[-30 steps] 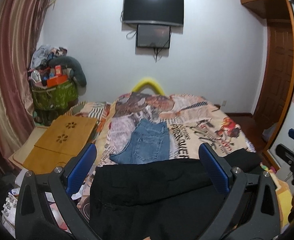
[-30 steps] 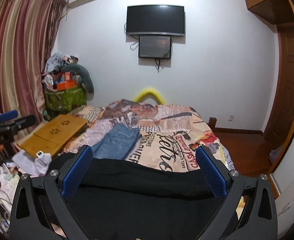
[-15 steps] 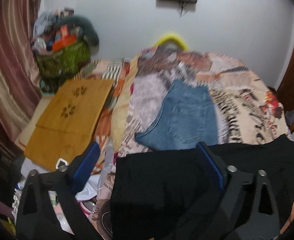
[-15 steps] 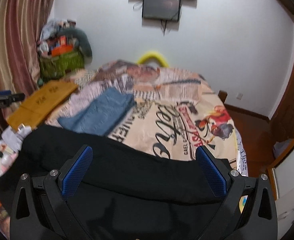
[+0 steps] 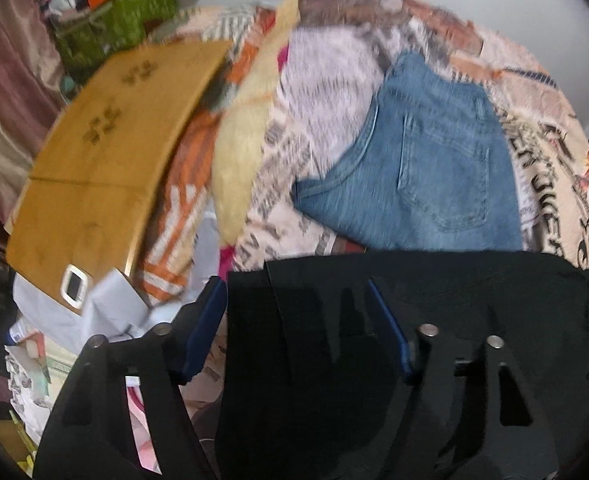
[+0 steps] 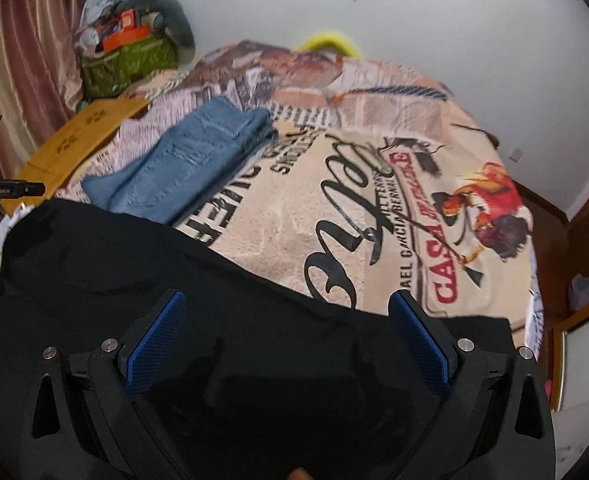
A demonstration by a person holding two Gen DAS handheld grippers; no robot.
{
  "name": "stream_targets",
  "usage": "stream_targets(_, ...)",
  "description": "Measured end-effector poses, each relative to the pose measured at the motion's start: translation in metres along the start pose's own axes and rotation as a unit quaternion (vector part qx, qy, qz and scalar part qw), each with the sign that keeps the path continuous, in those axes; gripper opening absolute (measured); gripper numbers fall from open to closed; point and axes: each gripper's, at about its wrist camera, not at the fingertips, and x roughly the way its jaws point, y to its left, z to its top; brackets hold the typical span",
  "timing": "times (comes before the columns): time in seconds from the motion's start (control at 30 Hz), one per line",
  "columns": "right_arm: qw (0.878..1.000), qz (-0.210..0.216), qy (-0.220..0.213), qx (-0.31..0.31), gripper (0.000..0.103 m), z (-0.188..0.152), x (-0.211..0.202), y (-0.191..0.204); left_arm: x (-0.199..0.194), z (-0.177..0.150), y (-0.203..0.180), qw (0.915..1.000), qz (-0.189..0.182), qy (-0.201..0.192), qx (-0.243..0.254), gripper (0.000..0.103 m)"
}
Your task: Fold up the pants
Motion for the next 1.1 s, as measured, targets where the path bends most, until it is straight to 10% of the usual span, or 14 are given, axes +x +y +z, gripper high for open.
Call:
stream_targets(0.5,0.989,0.081,0.107,-0.054,0.072,0.002,0.091,0.023,0.049,-0.003,0.008,0.9973,-0.03,0.066,-0.014,0.043)
stream_targets(0.9,0.995,0.057,0.067,-0.048,0.008,-0.004,0.083,0.039,0.031,-0.007,-0.014,0.9984,0.012,0.043,0.035,0.02)
stream_targets(1.1,0.998,0.038,0.006,-0.039,0.002,0.005,0.053,0.035,-0.011,0.003,-0.014,0.9994,0.01,-0.012,0.032,0.017)
